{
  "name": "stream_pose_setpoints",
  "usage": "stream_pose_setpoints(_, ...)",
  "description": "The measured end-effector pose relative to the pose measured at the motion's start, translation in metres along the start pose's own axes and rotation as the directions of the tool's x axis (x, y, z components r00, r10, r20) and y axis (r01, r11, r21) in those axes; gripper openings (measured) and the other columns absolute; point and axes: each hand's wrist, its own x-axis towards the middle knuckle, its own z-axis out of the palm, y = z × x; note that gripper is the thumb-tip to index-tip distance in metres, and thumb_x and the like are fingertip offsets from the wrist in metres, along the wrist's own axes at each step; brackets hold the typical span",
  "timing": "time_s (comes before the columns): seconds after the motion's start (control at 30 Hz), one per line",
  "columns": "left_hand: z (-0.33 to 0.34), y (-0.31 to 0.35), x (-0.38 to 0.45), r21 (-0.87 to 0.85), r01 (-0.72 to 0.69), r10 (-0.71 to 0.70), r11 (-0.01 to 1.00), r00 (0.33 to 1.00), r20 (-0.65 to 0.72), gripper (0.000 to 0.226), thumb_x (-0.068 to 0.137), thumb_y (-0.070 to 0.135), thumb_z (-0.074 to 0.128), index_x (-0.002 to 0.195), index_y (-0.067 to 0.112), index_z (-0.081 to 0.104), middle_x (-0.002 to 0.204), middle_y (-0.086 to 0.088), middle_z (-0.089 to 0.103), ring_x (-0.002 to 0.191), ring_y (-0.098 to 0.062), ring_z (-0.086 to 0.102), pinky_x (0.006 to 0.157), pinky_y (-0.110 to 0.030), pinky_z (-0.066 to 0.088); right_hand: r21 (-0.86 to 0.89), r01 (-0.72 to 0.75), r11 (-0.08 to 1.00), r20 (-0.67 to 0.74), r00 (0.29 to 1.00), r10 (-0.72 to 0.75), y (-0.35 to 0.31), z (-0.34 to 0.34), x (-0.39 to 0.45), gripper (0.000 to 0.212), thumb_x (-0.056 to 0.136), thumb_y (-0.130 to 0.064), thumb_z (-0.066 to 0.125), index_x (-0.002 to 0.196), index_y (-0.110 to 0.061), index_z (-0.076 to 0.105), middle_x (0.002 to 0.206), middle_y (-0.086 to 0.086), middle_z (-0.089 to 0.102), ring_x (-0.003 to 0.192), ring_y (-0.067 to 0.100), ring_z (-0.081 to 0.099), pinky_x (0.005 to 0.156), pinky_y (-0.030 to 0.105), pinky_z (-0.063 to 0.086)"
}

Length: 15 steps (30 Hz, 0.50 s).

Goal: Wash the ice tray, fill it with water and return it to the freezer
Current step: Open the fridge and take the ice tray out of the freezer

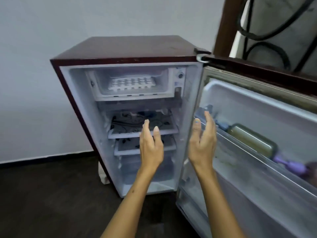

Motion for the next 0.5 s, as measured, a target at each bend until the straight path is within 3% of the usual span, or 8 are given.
stream_pose_setpoints(0.1, -0.028, -0.019, 0.047, -0.052, 0.119, -0.123, 0.992, 0.989, -0.08, 0.053, 0.101, 0.036, 0.03, 0.149, 0.015, 0.021, 0.155, -0.004, 0.026, 0.14, -0.018, 0.029, 0.108, -0.026, 0.027, 0.086, -0.121, 0.989, 0.177, 0.979, 0.105, -0.005, 0.049, 0.03, 0.051, 0.101, -0.041, 0.038, 0.143, -0.013, 0.039, 0.147, 0.001, 0.043, 0.135, 0.015, 0.039, 0.111, 0.027, 0.028)
stream_pose_setpoints(0.2, -0.05, -0.039, 0.1, -0.053, 0.167, -0.174, 0.984, 0.972, -0.156, 0.051, 0.102, 0.034, 0.032, 0.147, 0.011, 0.025, 0.153, -0.007, 0.03, 0.139, -0.02, 0.031, 0.111, -0.029, 0.028, 0.126, -0.263, 0.956, 0.309, 0.927, 0.214, -0.008, 0.098, 0.062, 0.052, 0.1, -0.043, 0.038, 0.143, -0.013, 0.041, 0.143, 0.001, 0.047, 0.13, 0.015, 0.044, 0.105, 0.026, 0.034)
stream_pose_setpoints(0.3, -0.066, -0.056, 0.159, -0.033, 0.202, -0.204, 0.979, 0.958, -0.201, 0.05, 0.102, 0.033, 0.034, 0.146, 0.009, 0.029, 0.15, -0.009, 0.035, 0.136, -0.022, 0.035, 0.108, -0.028, 0.028, 0.139, -0.365, 0.921, 0.399, 0.872, 0.285, -0.001, 0.148, 0.097, 0.049, 0.099, -0.048, 0.036, 0.128, -0.012, 0.051, 0.124, 0.006, 0.056, 0.116, 0.02, 0.051, 0.09, 0.027, 0.037)
stream_pose_setpoints(0.33, -0.07, -0.061, 0.179, -0.031, 0.211, -0.213, 0.977, 0.955, -0.208, 0.05, 0.102, 0.032, 0.035, 0.145, 0.009, 0.03, 0.149, -0.01, 0.036, 0.135, -0.023, 0.036, 0.106, -0.028, 0.028, 0.129, -0.386, 0.914, 0.416, 0.857, 0.303, 0.002, 0.164, 0.108, 0.05, 0.099, -0.05, 0.035, 0.125, -0.011, 0.051, 0.121, 0.007, 0.056, 0.114, 0.022, 0.051, 0.091, 0.031, 0.039)
stream_pose_setpoints(0.4, -0.075, -0.07, 0.215, -0.002, 0.23, -0.226, 0.973, 0.951, -0.21, 0.049, 0.101, 0.031, 0.036, 0.145, 0.009, 0.031, 0.147, -0.012, 0.039, 0.133, -0.025, 0.039, 0.104, -0.029, 0.03, 0.098, -0.422, 0.901, 0.42, 0.839, 0.347, 0.009, 0.194, 0.132, 0.055, 0.099, -0.048, 0.036, 0.136, -0.01, 0.047, 0.135, 0.009, 0.053, 0.125, 0.026, 0.048, 0.103, 0.039, 0.039)
stream_pose_setpoints(0.5, -0.079, -0.081, 0.259, 0.057, 0.236, -0.223, 0.97, 0.959, -0.177, 0.051, 0.101, 0.032, 0.037, 0.146, 0.008, 0.03, 0.148, -0.012, 0.038, 0.133, -0.028, 0.038, 0.099, -0.027, 0.032, 0.078, -0.418, 0.905, 0.396, 0.846, 0.357, 0.019, 0.235, 0.164, 0.052, 0.1, -0.041, 0.039, 0.141, -0.008, 0.043, 0.144, 0.012, 0.046, 0.13, 0.03, 0.044, 0.105, 0.038, 0.036)
